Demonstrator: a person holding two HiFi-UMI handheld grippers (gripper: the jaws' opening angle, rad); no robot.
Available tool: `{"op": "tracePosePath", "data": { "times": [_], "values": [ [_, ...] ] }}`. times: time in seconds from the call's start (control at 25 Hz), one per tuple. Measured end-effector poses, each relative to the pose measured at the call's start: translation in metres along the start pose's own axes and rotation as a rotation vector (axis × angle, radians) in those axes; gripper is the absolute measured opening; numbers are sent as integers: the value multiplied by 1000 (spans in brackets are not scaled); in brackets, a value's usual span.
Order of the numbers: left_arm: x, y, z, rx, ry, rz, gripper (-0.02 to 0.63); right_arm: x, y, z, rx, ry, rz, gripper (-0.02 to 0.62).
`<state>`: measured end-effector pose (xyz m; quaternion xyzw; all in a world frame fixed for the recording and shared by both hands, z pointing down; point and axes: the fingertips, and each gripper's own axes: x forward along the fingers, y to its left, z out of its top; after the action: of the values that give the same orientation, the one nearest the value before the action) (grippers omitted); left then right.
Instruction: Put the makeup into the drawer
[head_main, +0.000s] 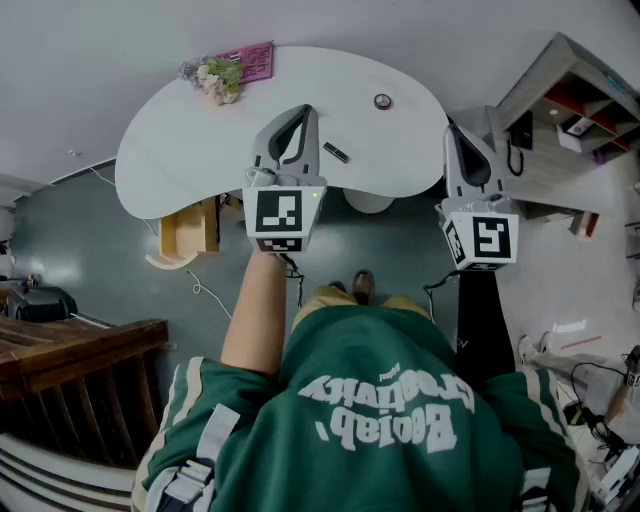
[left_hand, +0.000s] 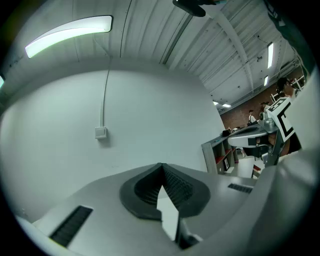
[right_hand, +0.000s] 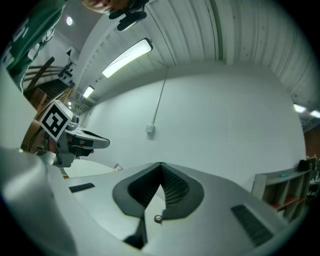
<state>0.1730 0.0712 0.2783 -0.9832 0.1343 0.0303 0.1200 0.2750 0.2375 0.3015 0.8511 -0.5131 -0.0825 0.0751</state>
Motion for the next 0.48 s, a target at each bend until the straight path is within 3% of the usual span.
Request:
{"op": "tracePosePath", "data": {
  "times": [0.48],
  "values": [
    [-6, -4, -5, 1, 33, 16, 14, -5, -8, -7, 6, -33, 4, 9]
  ]
}}
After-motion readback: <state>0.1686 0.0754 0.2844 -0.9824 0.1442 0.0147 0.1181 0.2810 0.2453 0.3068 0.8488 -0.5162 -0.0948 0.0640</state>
